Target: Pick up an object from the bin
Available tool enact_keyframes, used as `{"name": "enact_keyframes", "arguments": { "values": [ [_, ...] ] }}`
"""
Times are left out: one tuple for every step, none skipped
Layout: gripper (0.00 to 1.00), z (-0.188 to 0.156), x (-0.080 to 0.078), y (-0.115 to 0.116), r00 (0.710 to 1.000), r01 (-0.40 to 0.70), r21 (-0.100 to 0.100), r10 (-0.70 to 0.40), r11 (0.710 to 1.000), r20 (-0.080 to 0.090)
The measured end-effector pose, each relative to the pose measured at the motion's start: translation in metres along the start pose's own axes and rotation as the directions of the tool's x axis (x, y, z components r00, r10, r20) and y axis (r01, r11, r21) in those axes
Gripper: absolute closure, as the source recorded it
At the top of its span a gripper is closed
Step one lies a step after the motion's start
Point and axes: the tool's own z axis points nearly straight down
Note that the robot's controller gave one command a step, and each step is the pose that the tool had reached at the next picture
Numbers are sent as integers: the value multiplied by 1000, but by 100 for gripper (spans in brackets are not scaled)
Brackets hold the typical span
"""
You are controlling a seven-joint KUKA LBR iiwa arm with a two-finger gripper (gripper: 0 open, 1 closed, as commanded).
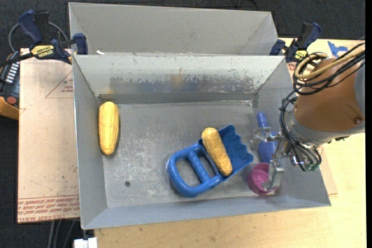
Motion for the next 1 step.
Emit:
{"name": "enact_keyframes", "arguments": {
  "values": [
    [0, 73, 3, -34, 999, -39, -4, 39, 999, -12]
  ]
}}
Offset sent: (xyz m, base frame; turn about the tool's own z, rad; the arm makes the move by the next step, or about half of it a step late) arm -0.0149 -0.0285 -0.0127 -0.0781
